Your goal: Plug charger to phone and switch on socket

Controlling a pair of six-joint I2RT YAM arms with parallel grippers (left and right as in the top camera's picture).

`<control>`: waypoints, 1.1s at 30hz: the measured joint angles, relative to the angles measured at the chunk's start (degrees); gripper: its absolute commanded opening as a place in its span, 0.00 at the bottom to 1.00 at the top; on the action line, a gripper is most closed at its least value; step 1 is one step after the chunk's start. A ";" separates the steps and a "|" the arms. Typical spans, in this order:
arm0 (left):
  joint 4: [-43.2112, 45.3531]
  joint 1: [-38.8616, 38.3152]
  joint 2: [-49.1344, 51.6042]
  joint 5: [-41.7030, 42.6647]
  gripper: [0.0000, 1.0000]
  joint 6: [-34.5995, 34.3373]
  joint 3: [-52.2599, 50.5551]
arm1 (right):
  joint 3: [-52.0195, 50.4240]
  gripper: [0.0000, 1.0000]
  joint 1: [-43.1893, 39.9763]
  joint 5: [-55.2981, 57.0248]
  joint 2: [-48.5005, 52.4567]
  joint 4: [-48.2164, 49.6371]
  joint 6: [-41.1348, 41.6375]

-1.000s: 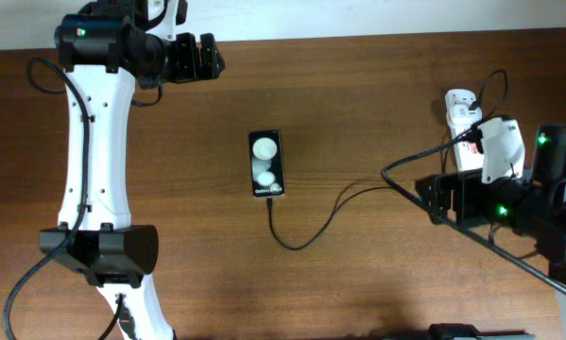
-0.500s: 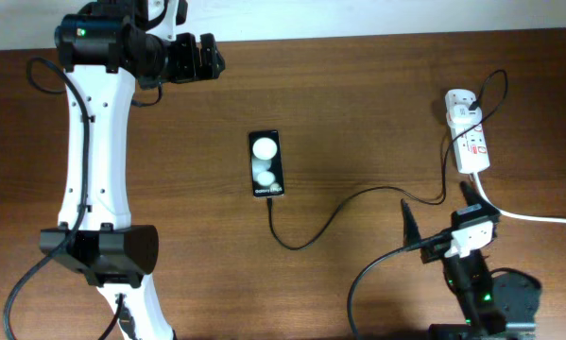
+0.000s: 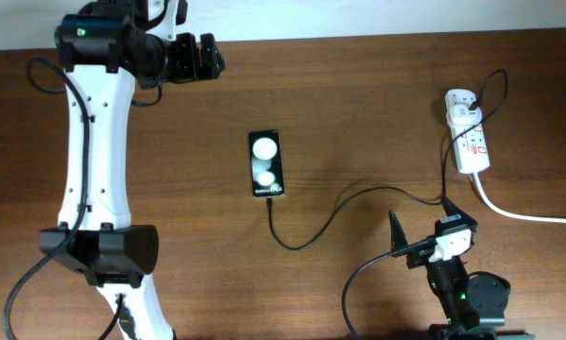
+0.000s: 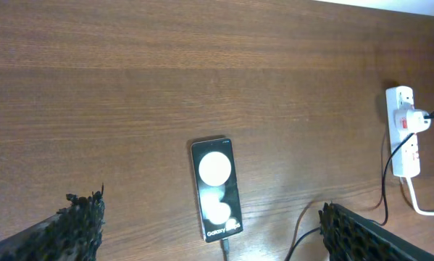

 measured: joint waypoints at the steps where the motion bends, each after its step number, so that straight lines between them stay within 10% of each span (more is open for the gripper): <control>1: 0.00 0.00 0.00 0.02 0.99 0.00 0.00 | 0.00 0.99 0.00 0.02 0.00 0.00 0.02; 21: -0.07 0.00 0.00 0.02 0.99 0.00 0.00 | 0.00 0.99 0.00 0.00 0.00 0.00 0.02; 33: -15.21 0.85 -4.20 -0.20 0.99 0.02 0.04 | 0.00 0.99 0.00 0.00 0.00 0.00 0.02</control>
